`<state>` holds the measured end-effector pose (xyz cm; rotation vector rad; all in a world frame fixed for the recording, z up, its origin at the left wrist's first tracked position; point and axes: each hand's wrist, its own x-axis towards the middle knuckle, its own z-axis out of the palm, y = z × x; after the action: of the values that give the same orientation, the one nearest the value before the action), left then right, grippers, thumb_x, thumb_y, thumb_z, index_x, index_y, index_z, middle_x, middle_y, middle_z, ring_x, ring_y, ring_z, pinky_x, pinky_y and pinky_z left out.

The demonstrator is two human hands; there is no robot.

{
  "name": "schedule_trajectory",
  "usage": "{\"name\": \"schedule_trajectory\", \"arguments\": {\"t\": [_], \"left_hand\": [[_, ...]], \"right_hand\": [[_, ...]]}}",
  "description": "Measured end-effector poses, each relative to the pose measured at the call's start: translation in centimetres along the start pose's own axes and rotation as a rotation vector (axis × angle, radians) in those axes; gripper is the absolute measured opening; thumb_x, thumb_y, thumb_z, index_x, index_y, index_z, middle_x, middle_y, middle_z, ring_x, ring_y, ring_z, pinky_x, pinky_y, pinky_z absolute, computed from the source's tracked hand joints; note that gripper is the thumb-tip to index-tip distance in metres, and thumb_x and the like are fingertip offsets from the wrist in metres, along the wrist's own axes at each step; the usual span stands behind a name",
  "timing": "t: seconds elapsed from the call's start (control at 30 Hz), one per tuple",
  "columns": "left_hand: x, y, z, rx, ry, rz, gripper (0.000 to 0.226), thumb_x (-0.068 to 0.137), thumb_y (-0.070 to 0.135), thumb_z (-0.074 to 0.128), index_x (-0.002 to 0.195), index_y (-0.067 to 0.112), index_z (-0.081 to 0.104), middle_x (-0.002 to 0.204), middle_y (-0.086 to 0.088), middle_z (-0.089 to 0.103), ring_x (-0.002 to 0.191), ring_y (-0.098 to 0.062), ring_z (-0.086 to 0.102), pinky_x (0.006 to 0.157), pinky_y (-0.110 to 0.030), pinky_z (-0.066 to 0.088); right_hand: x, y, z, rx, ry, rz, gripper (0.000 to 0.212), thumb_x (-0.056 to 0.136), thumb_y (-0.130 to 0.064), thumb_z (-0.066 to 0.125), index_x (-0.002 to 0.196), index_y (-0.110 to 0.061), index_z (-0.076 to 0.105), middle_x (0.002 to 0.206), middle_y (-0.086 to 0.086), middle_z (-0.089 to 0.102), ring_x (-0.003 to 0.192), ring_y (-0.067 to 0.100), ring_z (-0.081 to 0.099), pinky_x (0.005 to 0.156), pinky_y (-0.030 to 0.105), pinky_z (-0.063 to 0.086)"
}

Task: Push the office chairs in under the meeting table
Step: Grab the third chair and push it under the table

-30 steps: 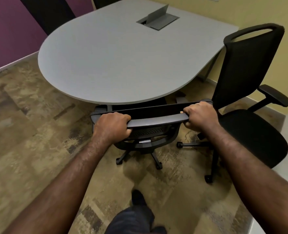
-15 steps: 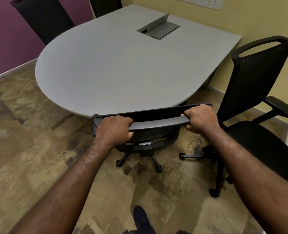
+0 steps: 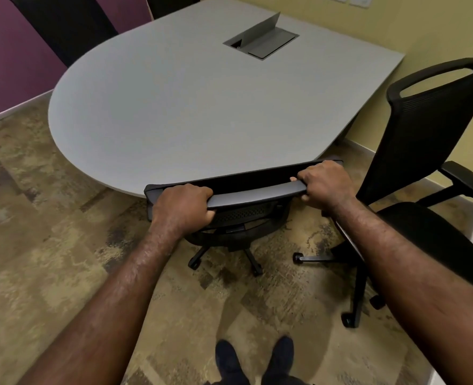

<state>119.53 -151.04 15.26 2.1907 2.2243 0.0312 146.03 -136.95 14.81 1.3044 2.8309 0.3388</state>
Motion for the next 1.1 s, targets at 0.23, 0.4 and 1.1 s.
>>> {"name": "schedule_trajectory", "arguments": {"t": [0.23,0.4,1.1], "left_hand": [[1.3,0.3,-0.2,0.011,-0.003,-0.033,0.016,0.081,0.038,0.056,0.076,0.025,0.048,0.071,0.004,0.054,0.072,-0.026,0.060,0.057,-0.033,0.040],[2.1,0.6,-0.2,0.013,0.000,-0.051,0.016,0.081,0.038,0.056,0.076,0.026,0.047,0.074,0.002,0.060,0.073,-0.026,0.061,0.057,-0.032,0.039],[1.1,1.9,-0.6,-0.054,0.031,-0.055,0.021,0.079,0.044,0.062,0.081,0.028,0.049,0.074,0.008,0.054,0.073,-0.020,0.058,0.057,-0.030,0.036]], "right_hand": [[1.5,1.2,0.0,0.013,-0.030,-0.036,0.015,0.078,-0.036,0.066,0.079,-0.022,0.063,0.077,0.001,0.067,0.073,0.025,0.061,0.070,0.033,0.041],[2.6,2.3,0.3,0.011,-0.011,-0.067,0.016,0.081,-0.038,0.066,0.079,-0.022,0.064,0.076,0.000,0.067,0.070,0.023,0.061,0.067,0.032,0.039],[-0.1,3.2,1.0,0.172,0.086,-0.115,0.036,0.073,-0.048,0.065,0.096,-0.022,0.057,0.097,0.000,0.063,0.095,0.024,0.058,0.095,0.043,0.037]]}}
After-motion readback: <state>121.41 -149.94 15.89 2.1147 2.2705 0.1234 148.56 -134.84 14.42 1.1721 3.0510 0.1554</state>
